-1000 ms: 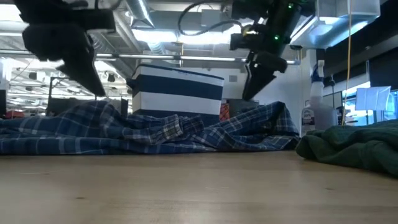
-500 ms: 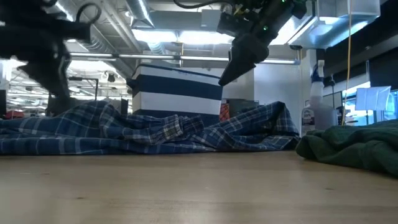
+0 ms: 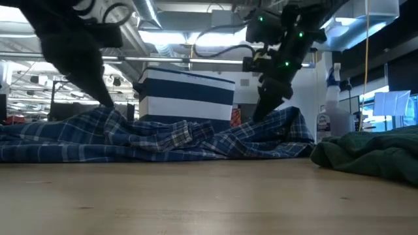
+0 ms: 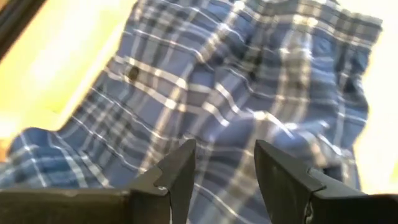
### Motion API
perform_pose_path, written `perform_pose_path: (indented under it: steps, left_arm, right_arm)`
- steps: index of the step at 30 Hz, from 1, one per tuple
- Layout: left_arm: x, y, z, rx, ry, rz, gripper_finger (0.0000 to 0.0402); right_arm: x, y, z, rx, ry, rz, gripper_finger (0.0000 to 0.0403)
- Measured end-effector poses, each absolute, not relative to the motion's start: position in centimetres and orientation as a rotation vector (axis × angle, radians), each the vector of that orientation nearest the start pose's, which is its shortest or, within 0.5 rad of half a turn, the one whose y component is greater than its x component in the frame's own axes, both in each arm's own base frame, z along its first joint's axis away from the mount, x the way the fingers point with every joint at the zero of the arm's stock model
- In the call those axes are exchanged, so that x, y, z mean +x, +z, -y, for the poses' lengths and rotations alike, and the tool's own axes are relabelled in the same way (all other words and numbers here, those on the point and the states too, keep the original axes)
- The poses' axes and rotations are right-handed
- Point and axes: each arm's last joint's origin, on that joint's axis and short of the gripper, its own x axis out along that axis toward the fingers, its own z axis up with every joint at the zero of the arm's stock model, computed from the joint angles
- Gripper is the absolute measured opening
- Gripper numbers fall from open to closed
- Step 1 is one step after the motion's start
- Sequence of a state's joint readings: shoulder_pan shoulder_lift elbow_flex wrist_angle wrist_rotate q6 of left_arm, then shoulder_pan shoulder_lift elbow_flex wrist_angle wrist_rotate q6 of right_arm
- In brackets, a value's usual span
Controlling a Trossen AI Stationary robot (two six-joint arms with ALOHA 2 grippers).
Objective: Fold Laundry from Bin
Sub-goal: Fold the blue checkered pants
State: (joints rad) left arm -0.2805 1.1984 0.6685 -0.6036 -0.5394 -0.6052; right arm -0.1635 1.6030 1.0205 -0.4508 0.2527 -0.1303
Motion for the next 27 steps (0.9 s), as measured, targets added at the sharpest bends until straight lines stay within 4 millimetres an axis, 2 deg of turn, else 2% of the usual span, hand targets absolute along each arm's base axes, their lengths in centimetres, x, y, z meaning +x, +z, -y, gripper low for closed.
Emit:
perform_pose_path:
  steps: [7, 12, 16, 22, 27]
  left_arm:
    - [20.7, 19.5, 2.1, -0.084, 0.566, -0.917, 0.0157]
    - [20.7, 19.4, 1.3, -0.038, 0.557, -0.956, 0.0157]
    - [19.5, 19.9, 0.5, -0.009, 0.572, -1.012, 0.0157]
    - [17.0, 21.6, -1.7, -0.169, 0.665, -0.992, 0.0157]
    - [15.1, 21.7, -3.0, -0.268, 0.794, -1.068, 0.0157]
  right_arm:
    - [29.6, 20.8, 8.5, -0.116, -0.349, -1.023, 0.0156]
    - [29.8, 20.5, 8.4, -0.045, -0.288, -0.909, 0.0156]
    - [30.8, 20.7, 6.7, -0.051, -0.227, -0.805, 0.0156]
    - [32.6, 22.1, 3.4, -0.093, -0.148, -0.605, 0.0156]
    - [33.3, 23.1, 0.4, -0.132, -0.083, -0.481, 0.0156]
